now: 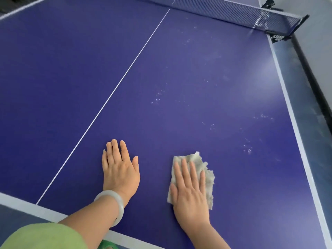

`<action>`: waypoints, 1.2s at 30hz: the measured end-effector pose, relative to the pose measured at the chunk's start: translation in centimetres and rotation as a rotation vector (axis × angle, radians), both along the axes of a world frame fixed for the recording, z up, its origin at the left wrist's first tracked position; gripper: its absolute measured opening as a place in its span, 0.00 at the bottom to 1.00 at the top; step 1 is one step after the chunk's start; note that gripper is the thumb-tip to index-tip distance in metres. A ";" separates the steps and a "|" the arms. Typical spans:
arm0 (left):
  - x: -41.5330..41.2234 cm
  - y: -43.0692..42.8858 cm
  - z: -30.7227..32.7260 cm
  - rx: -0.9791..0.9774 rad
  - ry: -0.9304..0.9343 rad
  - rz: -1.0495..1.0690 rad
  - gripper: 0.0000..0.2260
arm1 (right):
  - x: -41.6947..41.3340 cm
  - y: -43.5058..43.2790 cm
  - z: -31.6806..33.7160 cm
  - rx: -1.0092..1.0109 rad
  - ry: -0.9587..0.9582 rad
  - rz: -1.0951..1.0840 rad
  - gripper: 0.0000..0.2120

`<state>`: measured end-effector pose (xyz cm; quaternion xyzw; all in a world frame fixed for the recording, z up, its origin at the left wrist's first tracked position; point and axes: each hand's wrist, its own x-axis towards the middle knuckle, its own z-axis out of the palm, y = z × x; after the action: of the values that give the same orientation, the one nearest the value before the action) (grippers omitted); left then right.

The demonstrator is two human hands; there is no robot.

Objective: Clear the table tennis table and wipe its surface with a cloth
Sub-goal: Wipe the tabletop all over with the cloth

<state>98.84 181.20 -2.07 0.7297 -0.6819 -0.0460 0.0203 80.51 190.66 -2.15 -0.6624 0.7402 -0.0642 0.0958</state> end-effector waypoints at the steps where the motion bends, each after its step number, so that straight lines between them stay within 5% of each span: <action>1: 0.0 0.0 0.1 0.001 0.004 0.002 0.32 | 0.9 -0.7 0.0 -0.014 0.009 0.131 0.27; 5: -0.1 -0.2 0.3 0.025 -0.022 -0.004 0.32 | -2.8 -5.6 0.2 0.005 0.076 0.327 0.26; 9: -0.1 -0.2 0.4 0.027 -0.028 0.001 0.29 | -6.9 -7.8 -0.4 0.083 0.073 -0.261 0.26; 11: -0.2 -0.2 0.7 0.047 -0.028 0.007 0.31 | -4.4 -8.0 -0.6 0.056 0.076 -0.356 0.26; 16: -0.1 -0.3 1.3 0.104 0.000 0.002 0.32 | 3.9 -9.1 -0.1 -0.022 0.023 -0.025 0.28; 26: 3.5 -4.8 1.9 0.038 0.079 -0.217 0.25 | 4.0 -10.3 -0.1 -0.012 0.062 -0.021 0.28; 30: 6.7 -10.6 2.1 0.133 -0.032 -0.048 0.37 | 4.1 -10.7 -0.1 -0.062 0.066 -0.032 0.30; 36: 7.5 -11.5 0.9 0.068 0.002 -0.050 0.36 | 5.5 -14.0 0.2 -0.019 0.088 0.192 0.26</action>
<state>106.31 169.71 -1.19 0.7125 -0.6981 -0.0702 -0.0050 85.99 176.64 -1.97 -0.7334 0.6761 -0.0324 0.0627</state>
